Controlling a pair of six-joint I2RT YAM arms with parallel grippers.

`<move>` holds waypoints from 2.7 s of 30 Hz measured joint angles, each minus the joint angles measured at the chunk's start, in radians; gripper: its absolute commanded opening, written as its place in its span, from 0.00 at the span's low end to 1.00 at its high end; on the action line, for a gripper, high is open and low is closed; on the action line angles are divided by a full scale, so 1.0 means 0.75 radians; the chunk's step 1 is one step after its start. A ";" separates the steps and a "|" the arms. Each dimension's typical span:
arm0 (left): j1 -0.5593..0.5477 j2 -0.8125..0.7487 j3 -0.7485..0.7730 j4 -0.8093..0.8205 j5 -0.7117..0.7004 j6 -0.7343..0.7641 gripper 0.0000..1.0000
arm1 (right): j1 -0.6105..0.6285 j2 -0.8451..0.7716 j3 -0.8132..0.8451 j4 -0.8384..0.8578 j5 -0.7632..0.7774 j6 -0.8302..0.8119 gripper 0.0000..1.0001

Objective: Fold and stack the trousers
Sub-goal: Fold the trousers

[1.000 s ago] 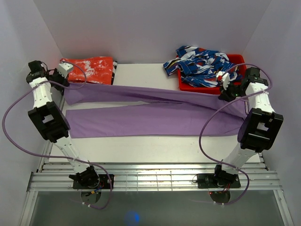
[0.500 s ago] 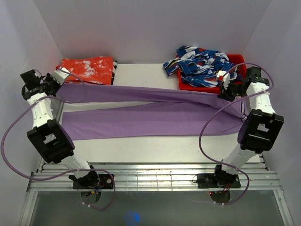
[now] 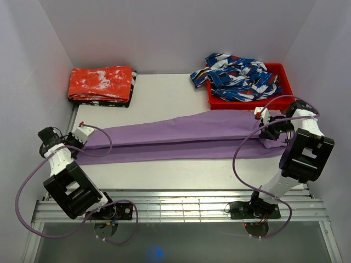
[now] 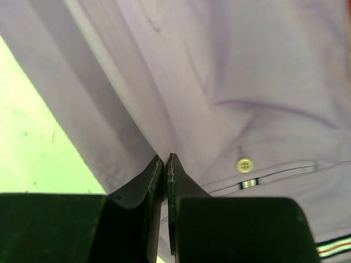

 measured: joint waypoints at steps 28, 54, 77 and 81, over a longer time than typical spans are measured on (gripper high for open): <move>0.016 0.447 0.196 -0.185 -0.230 -0.051 0.50 | 0.011 -0.004 -0.172 -0.142 0.235 -0.189 0.62; -1.343 0.608 0.407 -0.024 0.041 -0.836 0.59 | -0.329 0.221 0.196 -0.080 0.366 0.894 0.55; -1.035 0.539 0.230 0.071 -0.099 -0.746 0.62 | -0.285 0.181 0.150 -0.104 0.321 1.081 0.61; -1.035 0.530 0.217 0.083 -0.099 -0.756 0.62 | -0.285 0.205 0.046 -0.072 0.307 1.131 0.56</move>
